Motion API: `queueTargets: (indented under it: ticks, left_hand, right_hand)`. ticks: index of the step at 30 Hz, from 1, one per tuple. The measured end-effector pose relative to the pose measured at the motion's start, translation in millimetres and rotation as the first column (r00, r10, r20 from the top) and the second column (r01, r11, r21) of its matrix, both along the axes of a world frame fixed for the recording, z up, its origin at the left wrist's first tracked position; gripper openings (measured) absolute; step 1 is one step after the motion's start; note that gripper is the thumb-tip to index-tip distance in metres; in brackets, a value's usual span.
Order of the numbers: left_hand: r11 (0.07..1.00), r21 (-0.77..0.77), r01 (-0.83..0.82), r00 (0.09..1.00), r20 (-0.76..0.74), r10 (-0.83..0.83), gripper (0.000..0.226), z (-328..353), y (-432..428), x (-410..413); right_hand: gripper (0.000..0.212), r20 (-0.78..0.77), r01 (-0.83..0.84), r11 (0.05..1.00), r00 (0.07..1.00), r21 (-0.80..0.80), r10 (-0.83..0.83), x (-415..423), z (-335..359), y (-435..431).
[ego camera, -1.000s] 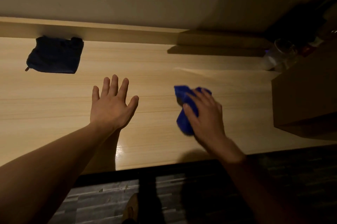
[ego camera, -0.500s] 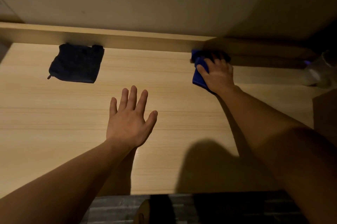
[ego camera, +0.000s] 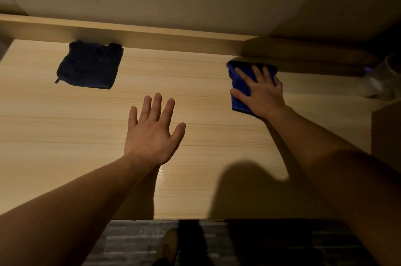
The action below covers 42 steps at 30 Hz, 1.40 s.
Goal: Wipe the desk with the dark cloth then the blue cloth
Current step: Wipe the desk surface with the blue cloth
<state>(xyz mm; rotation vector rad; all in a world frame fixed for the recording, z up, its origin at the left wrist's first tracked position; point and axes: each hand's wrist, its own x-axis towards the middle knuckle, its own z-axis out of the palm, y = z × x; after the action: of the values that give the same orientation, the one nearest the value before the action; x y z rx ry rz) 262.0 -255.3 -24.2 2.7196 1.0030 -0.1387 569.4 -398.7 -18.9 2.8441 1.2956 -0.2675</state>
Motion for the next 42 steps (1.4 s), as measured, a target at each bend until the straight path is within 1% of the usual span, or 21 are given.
queueTargets:
  ticks: [3, 7, 19, 23, 32, 34, 38, 42]
  left_hand:
    - [1.000, 0.000, 0.003, 1.000, 0.005, -0.003, 0.079, 0.2, -0.3, 0.4]
    - [1.000, 0.009, 0.001, 1.000, 0.007, -0.001, 0.080, 0.3, -0.5, 0.1]
    - [1.000, 0.017, 0.005, 0.999, 0.048, -0.005, 0.080, -0.8, -0.1, -1.5]
    - [1.000, 0.022, 0.009, 0.998, 0.061, -0.011, 0.081, -1.3, -0.7, -2.4]
    - [1.000, 0.025, 0.015, 0.997, 0.069, -0.017, 0.082, -1.5, -0.2, -3.3]
    - [1.000, 0.021, 0.015, 0.997, 0.072, -0.017, 0.082, -1.3, -0.9, -3.5]
    - [1.000, 0.018, 0.016, 0.997, 0.069, -0.017, 0.082, -0.9, -1.6, -3.7]
    - [1.000, 0.015, 0.011, 0.998, 0.068, -0.012, 0.083, -1.3, -2.5, -3.1]
  right_hand:
    - [0.080, 0.019, -0.008, 1.000, 1.000, 0.015, 0.008, -15.3, -3.0, -19.4]
    - [0.080, -0.003, -0.013, 1.000, 1.000, 0.022, 0.013, -39.5, -4.4, -46.2]
    - [0.077, -0.006, 0.009, 1.000, 1.000, 0.002, -0.009, -109.8, -2.8, -121.4]
    - [0.078, -0.013, 0.015, 1.000, 1.000, 0.018, -0.015, -130.4, -2.4, -144.4]
    - [0.068, -0.042, 0.011, 0.996, 0.999, 0.084, -0.007, -164.9, -5.1, -184.3]
    - [0.065, -0.049, 0.015, 0.993, 0.999, 0.120, -0.009, -173.4, -8.2, -193.3]
    - [0.058, -0.047, -0.002, 0.968, 0.999, 0.253, 0.014, -188.5, -18.5, -216.9]
    - [0.050, -0.166, 0.071, 0.919, 0.986, 0.387, -0.006, -189.3, -6.4, -226.2]
